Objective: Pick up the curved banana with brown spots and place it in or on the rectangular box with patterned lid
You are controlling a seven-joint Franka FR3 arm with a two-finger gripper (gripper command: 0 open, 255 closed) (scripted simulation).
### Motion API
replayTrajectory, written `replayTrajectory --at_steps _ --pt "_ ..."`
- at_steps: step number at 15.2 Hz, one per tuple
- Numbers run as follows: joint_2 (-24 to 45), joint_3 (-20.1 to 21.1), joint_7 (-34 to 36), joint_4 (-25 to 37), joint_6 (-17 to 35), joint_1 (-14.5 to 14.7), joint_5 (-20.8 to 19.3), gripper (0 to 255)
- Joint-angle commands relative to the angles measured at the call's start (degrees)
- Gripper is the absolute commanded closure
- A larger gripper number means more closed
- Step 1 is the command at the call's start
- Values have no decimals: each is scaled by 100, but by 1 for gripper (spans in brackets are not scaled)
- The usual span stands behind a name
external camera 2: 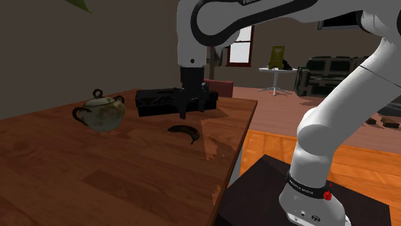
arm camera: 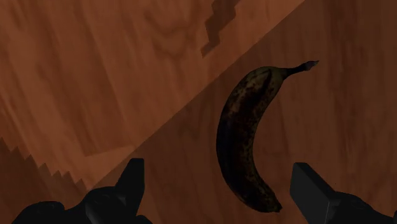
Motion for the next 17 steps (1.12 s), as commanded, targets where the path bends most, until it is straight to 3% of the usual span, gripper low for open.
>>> replayTrajectory --at_steps 1,9,16,17 --pt "192 216 196 89 148 36 13 0" --pt "315 339 199 -397 755 50 59 0" --pt "315 339 199 -396 753 50 59 0" --pt "315 339 199 -396 753 50 59 255"
